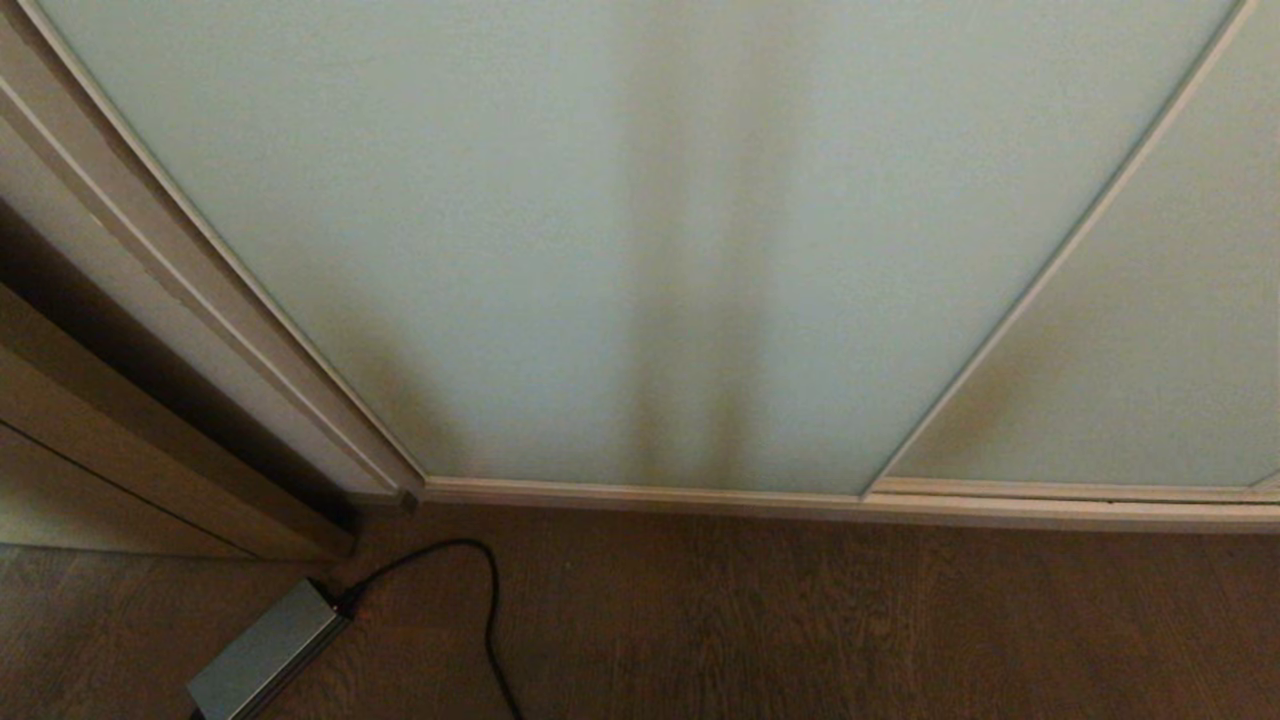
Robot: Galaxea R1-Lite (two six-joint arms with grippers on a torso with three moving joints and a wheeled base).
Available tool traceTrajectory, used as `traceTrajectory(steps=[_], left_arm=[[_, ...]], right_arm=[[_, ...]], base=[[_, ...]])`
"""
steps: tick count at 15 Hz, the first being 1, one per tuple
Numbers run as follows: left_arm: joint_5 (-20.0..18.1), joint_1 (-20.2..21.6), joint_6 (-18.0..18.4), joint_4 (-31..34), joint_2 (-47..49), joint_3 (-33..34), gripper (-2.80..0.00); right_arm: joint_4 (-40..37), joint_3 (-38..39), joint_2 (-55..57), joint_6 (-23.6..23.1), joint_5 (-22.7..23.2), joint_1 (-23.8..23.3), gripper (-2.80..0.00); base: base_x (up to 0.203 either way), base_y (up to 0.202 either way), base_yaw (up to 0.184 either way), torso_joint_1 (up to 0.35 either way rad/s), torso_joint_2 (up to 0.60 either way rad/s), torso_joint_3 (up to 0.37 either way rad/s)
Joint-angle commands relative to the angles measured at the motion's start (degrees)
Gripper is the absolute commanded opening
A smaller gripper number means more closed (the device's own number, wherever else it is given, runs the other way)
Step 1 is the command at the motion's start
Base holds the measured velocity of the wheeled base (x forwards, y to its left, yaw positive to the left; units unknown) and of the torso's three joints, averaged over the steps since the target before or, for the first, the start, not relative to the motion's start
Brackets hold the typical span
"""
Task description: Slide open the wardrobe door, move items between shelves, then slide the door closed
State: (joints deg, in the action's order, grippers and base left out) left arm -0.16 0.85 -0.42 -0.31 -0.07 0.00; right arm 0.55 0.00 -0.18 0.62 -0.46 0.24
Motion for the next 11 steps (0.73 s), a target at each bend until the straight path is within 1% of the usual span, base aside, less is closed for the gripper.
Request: traceTrajectory(steps=[1,4,11], left_arm=[[-0.01,0.03,-0.02,-0.04,0.07,0.00,-2.80],[-0.01,0.03,-0.02,-0.04,0.01,0.00,-2.80],[-0.01,0.03,-0.02,-0.04,0.05,0.00,-2.80]], right_arm=[[0.07,0.09,-0.17,1.40,-0.24,0.02,-2.80],[-0.46,0.09,-0.17,0.12,0.04,0.02,-2.80],[-0.28,0.09,-0.17,0.70,-0.06,0.02,-2.80]], base=[[0.000,0.000,0.000,0.000,0.00,0.000],[0.000,0.000,0.000,0.000,0.00,0.000],[0.000,0.000,0.000,0.000,0.00,0.000]])
